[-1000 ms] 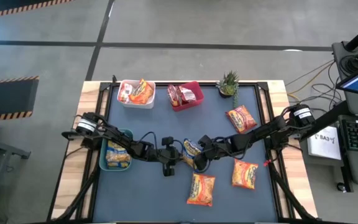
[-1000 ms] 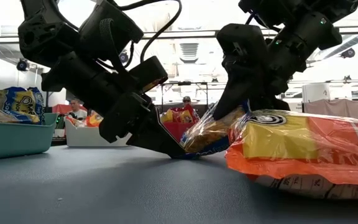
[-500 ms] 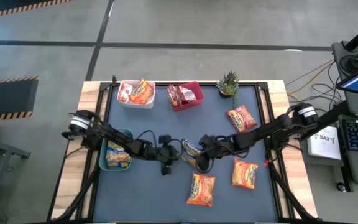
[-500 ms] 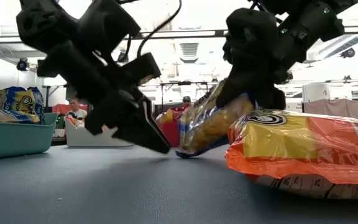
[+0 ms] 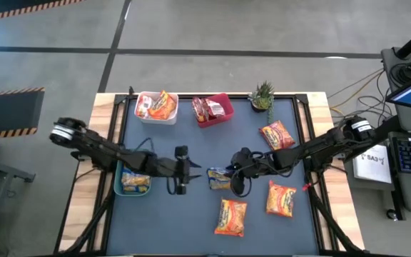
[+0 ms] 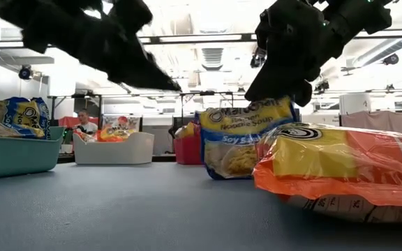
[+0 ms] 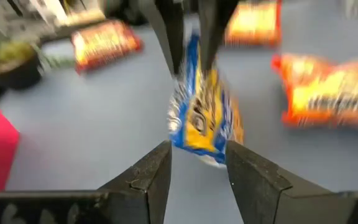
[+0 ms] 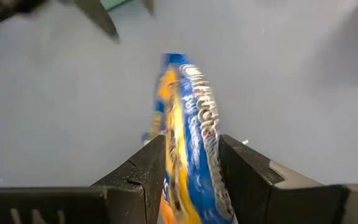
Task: Sort Maruchan noodles
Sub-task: Put the blue noodle pack into the green bin
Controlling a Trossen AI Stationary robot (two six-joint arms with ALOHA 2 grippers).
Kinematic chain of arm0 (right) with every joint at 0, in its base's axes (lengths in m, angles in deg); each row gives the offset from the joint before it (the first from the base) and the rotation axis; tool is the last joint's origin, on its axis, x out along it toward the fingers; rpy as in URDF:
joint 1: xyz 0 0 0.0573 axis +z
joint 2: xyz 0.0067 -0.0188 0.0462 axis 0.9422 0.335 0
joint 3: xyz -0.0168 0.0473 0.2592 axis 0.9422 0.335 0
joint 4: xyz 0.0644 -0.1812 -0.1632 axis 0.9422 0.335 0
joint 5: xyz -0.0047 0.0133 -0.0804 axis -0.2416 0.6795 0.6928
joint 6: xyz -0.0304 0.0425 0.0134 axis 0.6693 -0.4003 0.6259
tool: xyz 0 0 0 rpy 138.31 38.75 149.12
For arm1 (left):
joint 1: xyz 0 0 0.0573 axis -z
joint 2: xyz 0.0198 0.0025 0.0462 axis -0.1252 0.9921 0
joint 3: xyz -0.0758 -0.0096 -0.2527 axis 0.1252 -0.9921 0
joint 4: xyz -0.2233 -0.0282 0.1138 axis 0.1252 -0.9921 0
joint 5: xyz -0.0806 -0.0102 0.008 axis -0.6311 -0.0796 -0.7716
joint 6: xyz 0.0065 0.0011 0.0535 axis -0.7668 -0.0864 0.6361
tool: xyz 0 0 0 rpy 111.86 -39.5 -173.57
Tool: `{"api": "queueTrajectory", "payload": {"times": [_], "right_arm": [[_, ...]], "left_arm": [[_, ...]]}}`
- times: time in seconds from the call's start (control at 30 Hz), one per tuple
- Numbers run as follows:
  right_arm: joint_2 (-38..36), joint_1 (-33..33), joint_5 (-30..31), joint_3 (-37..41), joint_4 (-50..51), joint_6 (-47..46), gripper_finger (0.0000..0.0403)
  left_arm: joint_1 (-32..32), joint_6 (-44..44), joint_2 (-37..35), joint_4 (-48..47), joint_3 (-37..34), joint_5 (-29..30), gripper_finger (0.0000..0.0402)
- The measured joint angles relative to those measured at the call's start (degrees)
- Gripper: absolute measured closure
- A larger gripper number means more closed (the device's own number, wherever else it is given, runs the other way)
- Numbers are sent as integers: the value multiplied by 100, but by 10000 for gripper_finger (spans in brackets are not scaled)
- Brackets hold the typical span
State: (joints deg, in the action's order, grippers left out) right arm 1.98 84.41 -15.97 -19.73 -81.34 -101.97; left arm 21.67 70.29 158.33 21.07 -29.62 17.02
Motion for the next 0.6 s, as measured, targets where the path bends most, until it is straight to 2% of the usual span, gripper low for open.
{"api": "queueTrajectory", "payload": {"times": [0.13,0.3,0.43,0.6], "right_arm": [[50,0,39,20,8,112,267],[96,20,35,28,-19,231,267],[96,119,16,28,-41,310,266],[96,234,-30,28,-45,321,266]], "left_arm": [[0,-331,-394,1315,-679,-17,267],[2,-1125,-405,2553,-1409,-17,264],[4,-1491,-125,2989,-1543,-17,256],[4,-1508,415,3230,-1190,-22,231]]}}
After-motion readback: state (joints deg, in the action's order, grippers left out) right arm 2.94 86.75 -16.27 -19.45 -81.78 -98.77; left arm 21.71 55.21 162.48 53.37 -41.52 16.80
